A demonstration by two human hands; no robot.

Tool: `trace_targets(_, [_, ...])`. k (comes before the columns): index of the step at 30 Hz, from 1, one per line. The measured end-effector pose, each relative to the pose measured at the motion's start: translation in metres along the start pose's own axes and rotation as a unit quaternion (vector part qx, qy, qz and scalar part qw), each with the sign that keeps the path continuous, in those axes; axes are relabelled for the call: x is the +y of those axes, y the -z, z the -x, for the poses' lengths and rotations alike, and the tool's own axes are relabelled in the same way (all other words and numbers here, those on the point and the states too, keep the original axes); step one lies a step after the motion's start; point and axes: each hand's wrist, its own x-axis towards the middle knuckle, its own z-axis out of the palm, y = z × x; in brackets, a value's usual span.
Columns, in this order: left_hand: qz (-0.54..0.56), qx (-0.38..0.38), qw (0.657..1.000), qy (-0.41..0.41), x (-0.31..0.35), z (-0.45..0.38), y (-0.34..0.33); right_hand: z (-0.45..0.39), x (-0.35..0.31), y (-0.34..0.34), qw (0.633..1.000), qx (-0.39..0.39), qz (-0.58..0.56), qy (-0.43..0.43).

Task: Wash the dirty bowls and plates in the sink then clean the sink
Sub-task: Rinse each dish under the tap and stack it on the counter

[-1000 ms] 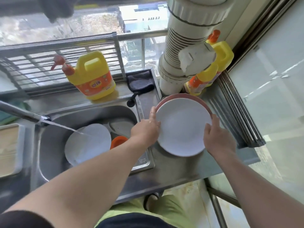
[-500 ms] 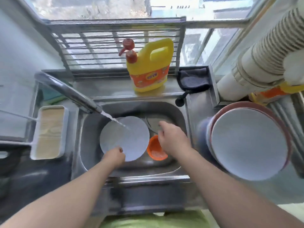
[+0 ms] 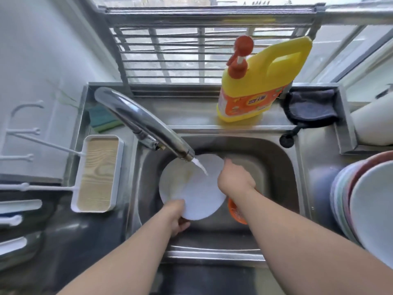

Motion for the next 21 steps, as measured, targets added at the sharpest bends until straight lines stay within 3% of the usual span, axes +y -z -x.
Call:
trace_targets(5, [-0.028,0.024,0.999,0.009,0.014,0.016,0.0,0.019,-0.02,0.044,0.999,-0.008,-0.016,-0.031])
trace_targets(9, [-0.1,-0.014,0.994,0.032,0.019,0.055,-0.001,0.035,-0.019,0.088,0.997,-0.039,0.061,-0.009])
trace_targets(13, [-0.156,-0.044,0.985,-0.049,0.026,0.094,-0.005,0.059,0.022,0.108,0.998,-0.014,0.052,-0.028])
trace_targets(15, [-0.149,-0.041,0.978,-0.14,0.032,0.1,0.001,0.078,0.049,0.097,0.997,-0.003,0.022,-0.074])
trace_targets(18, [-0.295,0.026,0.901,-0.318,0.045,0.111,0.023,0.103,0.073,0.051,0.988,-0.046,-0.087,-0.12])
trace_targets(21, [-0.383,0.076,0.811,-0.435,0.059,0.129,0.044,0.109,0.067,-0.001,0.94,-0.084,-0.291,-0.16])
